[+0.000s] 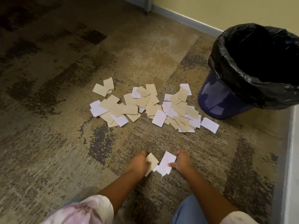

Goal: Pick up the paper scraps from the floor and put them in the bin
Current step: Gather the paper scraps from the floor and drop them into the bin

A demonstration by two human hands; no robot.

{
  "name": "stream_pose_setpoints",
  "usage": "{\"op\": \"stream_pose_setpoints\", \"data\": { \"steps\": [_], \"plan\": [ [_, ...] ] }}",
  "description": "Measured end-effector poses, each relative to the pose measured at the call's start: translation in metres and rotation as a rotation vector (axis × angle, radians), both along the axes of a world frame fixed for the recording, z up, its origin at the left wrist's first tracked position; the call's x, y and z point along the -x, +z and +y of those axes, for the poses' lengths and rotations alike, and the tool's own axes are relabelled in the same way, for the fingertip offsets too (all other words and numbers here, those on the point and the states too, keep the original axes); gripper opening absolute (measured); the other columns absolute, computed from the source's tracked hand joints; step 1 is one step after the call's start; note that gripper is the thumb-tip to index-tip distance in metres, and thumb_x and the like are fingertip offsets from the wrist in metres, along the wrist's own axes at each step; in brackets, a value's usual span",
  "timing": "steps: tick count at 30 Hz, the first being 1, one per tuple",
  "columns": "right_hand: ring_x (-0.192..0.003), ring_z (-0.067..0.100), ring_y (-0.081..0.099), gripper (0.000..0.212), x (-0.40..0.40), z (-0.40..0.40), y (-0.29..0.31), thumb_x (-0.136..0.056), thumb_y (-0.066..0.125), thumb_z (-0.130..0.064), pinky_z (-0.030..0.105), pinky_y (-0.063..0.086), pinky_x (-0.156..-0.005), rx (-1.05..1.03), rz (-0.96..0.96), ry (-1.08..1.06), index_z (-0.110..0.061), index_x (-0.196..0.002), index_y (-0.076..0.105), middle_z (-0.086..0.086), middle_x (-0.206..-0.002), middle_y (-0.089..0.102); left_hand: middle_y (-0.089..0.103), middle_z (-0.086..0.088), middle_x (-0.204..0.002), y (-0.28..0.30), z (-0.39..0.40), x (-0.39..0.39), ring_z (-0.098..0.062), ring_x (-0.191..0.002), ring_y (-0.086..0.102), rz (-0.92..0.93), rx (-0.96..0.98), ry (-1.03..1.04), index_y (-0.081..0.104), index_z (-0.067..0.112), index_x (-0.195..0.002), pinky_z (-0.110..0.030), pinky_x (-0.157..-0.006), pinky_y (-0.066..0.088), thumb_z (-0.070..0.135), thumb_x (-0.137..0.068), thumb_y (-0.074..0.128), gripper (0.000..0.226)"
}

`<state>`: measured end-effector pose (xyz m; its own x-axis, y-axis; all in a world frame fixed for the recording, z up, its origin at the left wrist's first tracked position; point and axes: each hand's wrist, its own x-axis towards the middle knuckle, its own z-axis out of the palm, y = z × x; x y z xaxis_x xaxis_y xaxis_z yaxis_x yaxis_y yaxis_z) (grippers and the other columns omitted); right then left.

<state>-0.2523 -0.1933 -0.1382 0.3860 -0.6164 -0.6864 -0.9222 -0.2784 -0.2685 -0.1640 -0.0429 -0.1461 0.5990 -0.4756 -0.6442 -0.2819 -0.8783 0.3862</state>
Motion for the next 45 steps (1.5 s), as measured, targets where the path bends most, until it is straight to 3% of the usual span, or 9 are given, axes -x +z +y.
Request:
{"op": "stream_pose_setpoints", "data": {
  "steps": [7, 11, 15, 20, 23, 27, 33, 41, 45],
  "plan": [
    [-0.107, 0.03, 0.056, 0.062, 0.006, -0.005, -0.008, -0.069, 0.083, -0.02, 0.031, 0.047, -0.083, -0.005, -0.049, 0.002, -0.007, -0.116, 0.044, 0.017, -0.133, 0.038, 0.038, -0.013, -0.135, -0.013, -0.004, 0.008, -0.032, -0.116, 0.054, -0.015, -0.065, -0.099, 0.028, 0.02, -0.145, -0.04, -0.099, 0.046, 0.015, -0.088, 0.057, 0.064],
    [-0.106, 0.031, 0.056, 0.061, 0.004, -0.006, -0.009, -0.068, 0.084, -0.019, 0.031, 0.047, -0.082, -0.022, -0.043, -0.022, -0.009, -0.112, 0.044, 0.016, -0.132, 0.039, 0.04, -0.013, -0.131, -0.017, -0.002, 0.014, -0.031, -0.107, 0.056, -0.103, -0.032, -0.136, 0.026, 0.024, -0.143, -0.038, -0.086, 0.05, 0.009, -0.085, 0.057, 0.068],
    [-0.096, 0.026, 0.054, 0.065, 0.004, -0.007, -0.011, -0.068, 0.084, -0.02, 0.03, 0.047, -0.081, -0.019, -0.041, -0.013, -0.008, -0.118, 0.045, 0.016, -0.132, 0.039, 0.036, -0.011, -0.134, -0.02, -0.002, 0.009, -0.031, -0.11, 0.055, -0.082, -0.04, -0.13, 0.026, 0.024, -0.144, -0.039, -0.088, 0.05, 0.013, -0.084, 0.062, 0.071],
    [-0.101, 0.028, 0.056, 0.065, 0.004, -0.007, -0.011, -0.067, 0.085, -0.021, 0.028, 0.046, -0.077, -0.007, -0.039, 0.003, -0.008, -0.117, 0.045, 0.016, -0.131, 0.04, 0.036, -0.009, -0.136, -0.022, -0.005, -0.001, -0.029, -0.11, 0.057, -0.053, -0.092, -0.139, 0.043, 0.014, -0.134, -0.037, -0.09, 0.051, 0.025, -0.08, 0.069, 0.06],
    [-0.089, 0.022, 0.052, 0.053, 0.008, -0.006, -0.013, -0.069, 0.083, -0.019, 0.025, 0.042, -0.074, 0.0, -0.076, 0.04, -0.012, -0.105, 0.045, 0.015, -0.13, 0.04, 0.036, -0.008, -0.141, -0.023, -0.004, -0.003, -0.028, -0.109, 0.057, -0.012, -0.035, -0.064, 0.053, 0.013, -0.124, -0.03, -0.083, 0.048, 0.023, -0.081, 0.067, 0.046],
    [-0.1, 0.027, 0.058, 0.043, 0.014, -0.001, -0.011, -0.079, 0.075, -0.019, 0.026, 0.045, -0.084, 0.029, -0.086, 0.157, -0.011, -0.115, 0.052, 0.013, -0.131, 0.034, 0.059, -0.011, -0.123, -0.016, 0.0, -0.01, -0.028, -0.102, 0.06, 0.088, 0.023, 0.127, 0.055, 0.013, -0.097, -0.032, -0.077, 0.049, 0.02, -0.083, 0.066, 0.019],
    [-0.124, 0.026, 0.048, 0.054, 0.017, 0.01, -0.004, -0.09, 0.062, -0.023, 0.025, 0.038, -0.103, 0.027, -0.053, 0.201, -0.009, -0.139, 0.045, 0.012, -0.146, 0.026, 0.059, -0.012, -0.131, -0.005, 0.014, -0.016, -0.027, -0.117, 0.056, 0.171, 0.018, 0.214, 0.051, 0.008, -0.132, -0.032, -0.092, 0.046, 0.02, -0.086, 0.065, 0.049],
    [-0.107, 0.023, 0.057, 0.042, 0.001, 0.006, 0.03, -0.1, 0.04, -0.029, 0.03, 0.048, -0.081, 0.211, -0.274, 0.153, -0.01, -0.137, 0.045, 0.01, -0.13, 0.051, 0.061, -0.017, -0.125, 0.048, -0.002, -0.024, -0.032, -0.11, 0.059, 0.278, 0.276, 0.638, 0.055, 0.002, -0.127, -0.043, -0.093, 0.05, 0.016, -0.086, 0.066, 0.044],
    [-0.069, 0.009, 0.06, 0.027, -0.014, -0.019, 0.089, -0.096, 0.049, -0.028, 0.018, 0.043, -0.05, 0.288, -0.597, -0.058, -0.013, -0.118, 0.056, -0.005, -0.081, 0.061, 0.062, -0.016, -0.122, 0.099, -0.039, -0.04, -0.027, -0.098, 0.061, 0.404, 0.545, 0.772, 0.053, 0.004, -0.127, -0.032, -0.072, 0.055, 0.009, -0.087, 0.062, 0.042]
  ]
}}
